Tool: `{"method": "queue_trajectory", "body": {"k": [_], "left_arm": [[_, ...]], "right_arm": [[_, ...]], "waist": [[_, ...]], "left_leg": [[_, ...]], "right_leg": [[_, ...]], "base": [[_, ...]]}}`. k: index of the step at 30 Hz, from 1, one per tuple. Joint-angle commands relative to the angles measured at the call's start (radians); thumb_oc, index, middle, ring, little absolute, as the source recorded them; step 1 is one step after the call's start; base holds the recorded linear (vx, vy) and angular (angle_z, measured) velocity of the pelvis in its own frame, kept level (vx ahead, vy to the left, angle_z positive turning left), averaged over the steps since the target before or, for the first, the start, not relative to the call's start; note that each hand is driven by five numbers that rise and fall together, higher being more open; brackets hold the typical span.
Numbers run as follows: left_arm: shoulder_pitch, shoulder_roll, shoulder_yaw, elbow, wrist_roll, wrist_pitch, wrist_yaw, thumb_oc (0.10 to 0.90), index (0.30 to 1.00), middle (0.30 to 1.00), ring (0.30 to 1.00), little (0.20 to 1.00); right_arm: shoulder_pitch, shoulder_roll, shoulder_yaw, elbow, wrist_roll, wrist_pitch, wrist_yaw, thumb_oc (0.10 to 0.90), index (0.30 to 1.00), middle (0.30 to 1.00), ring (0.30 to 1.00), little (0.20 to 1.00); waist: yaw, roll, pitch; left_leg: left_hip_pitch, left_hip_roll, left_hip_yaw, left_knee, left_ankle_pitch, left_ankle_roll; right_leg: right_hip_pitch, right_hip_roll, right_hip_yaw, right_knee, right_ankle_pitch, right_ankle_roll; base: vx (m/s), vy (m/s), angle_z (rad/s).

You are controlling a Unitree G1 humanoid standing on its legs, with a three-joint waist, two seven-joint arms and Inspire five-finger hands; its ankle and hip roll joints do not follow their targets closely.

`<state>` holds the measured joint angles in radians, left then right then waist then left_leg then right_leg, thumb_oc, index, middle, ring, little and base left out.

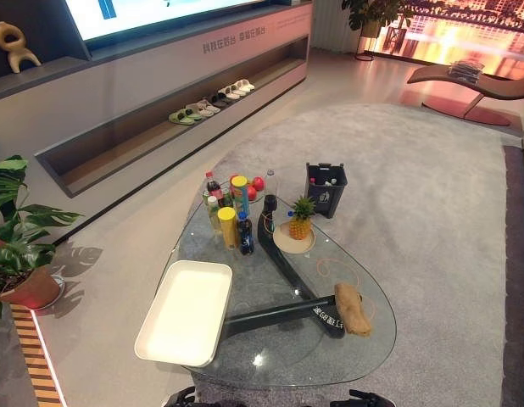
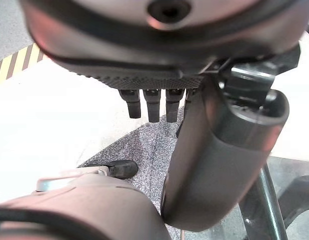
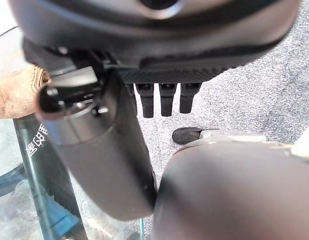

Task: Wipe the table with a cloth and put it in the basket.

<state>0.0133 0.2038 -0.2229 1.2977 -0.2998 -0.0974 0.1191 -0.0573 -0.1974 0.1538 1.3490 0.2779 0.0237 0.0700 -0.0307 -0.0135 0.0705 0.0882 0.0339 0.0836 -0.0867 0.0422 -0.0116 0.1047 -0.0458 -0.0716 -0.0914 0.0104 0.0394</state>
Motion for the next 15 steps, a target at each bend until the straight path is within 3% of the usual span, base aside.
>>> {"method": "queue_trajectory", "body": {"k": [1,9,12,15], "left_arm": [[-0.058,-0.035,-0.015,0.043,-0.001,-0.032,0.010,0.800,0.900,0.900,0.900,0.900],[-0.057,-0.037,-0.027,0.032,-0.008,-0.033,0.015,0.800,0.900,0.900,0.900,0.900],[-0.054,-0.035,-0.027,0.020,0.000,-0.023,0.019,0.800,0.900,0.900,0.900,0.900],[-0.058,-0.014,-0.034,0.002,0.011,-0.003,0.015,0.800,0.900,0.900,0.900,0.900]], "right_arm": [[-0.002,-0.018,0.016,0.076,0.002,0.024,0.007,0.800,0.900,0.900,0.900,0.900],[-0.006,-0.017,0.024,0.076,-0.009,0.005,-0.005,0.800,0.900,0.900,0.900,0.900],[-0.008,-0.026,0.049,0.045,-0.179,-0.116,-0.108,0.800,0.900,0.900,0.900,0.900],[-0.033,-0.049,0.094,-0.016,-0.230,-0.166,-0.148,0.800,0.900,0.900,0.900,0.900]], "waist": [[0.013,-0.006,0.036],[0.016,-0.004,0.038],[0.019,-0.005,0.039],[0.029,-0.011,0.045]], "left_leg": [[0.017,-0.024,-0.025,-0.001,-0.055,0.014],[0.013,-0.024,-0.027,-0.001,-0.053,0.012],[0.014,-0.024,-0.030,-0.001,-0.052,0.012],[0.012,-0.025,-0.036,-0.001,-0.050,0.011]], "right_leg": [[-0.012,-0.023,-0.007,0.004,0.039,0.032],[-0.013,-0.024,-0.011,0.004,0.038,0.032],[-0.012,-0.025,-0.014,0.004,0.039,0.034],[-0.012,-0.027,-0.019,0.004,0.040,0.036]], "base": [[0.00,0.000,0.00],[0.00,0.000,0.00],[0.00,0.000,0.00],[0.01,-0.025,0.02]]}}
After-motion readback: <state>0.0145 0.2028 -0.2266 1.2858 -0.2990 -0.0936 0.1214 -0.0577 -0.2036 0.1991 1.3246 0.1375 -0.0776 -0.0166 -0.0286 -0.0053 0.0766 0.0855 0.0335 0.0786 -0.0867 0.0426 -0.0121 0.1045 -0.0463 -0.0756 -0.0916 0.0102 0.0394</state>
